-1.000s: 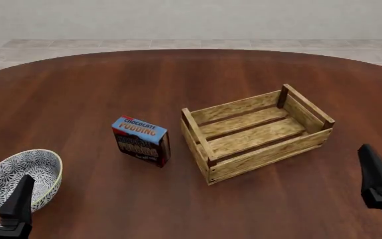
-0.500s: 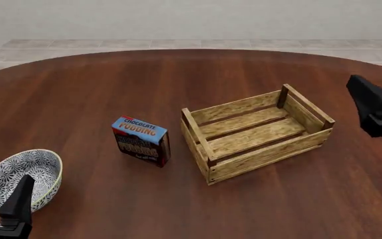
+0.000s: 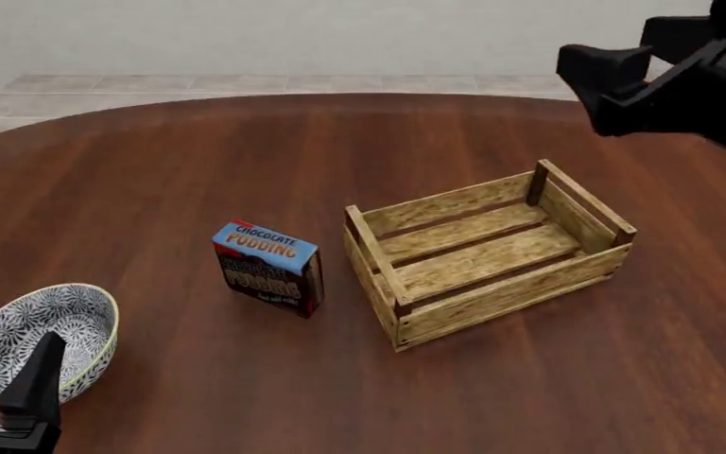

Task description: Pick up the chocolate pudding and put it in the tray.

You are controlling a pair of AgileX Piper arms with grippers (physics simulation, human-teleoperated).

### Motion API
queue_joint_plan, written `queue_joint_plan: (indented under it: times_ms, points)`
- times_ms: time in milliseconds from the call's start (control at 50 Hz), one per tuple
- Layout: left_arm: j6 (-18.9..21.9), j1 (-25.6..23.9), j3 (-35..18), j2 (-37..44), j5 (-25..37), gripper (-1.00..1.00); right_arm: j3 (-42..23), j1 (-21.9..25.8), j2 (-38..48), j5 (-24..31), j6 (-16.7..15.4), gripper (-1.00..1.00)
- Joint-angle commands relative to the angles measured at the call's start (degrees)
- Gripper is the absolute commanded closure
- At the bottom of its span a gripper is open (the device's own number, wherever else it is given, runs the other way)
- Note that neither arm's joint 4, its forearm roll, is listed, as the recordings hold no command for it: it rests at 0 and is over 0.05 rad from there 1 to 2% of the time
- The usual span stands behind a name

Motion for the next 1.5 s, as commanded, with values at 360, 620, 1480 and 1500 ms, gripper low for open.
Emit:
queue_joint_plan:
  times_ms: [360, 620, 1480, 1500]
  points:
    - [0.0, 0.0, 0.0, 0.0, 0.0, -1.0, -15.1, 17.6, 16.6, 3.3, -7.7, -1.0]
    - [0.0, 0.0, 0.0, 0.0, 0.0, -1.0, -18.7, 22.9, 20.8, 4.9, -10.7, -1.0]
    - [0.0, 0.0, 0.0, 0.0, 0.0, -1.0, -29.6, 28.3, 35.9, 11.0, -13.8, -1.0]
    - [0.0, 0.0, 0.0, 0.0, 0.0, -1.0, -29.7, 28.2, 36.0, 11.0, -14.0, -1.0]
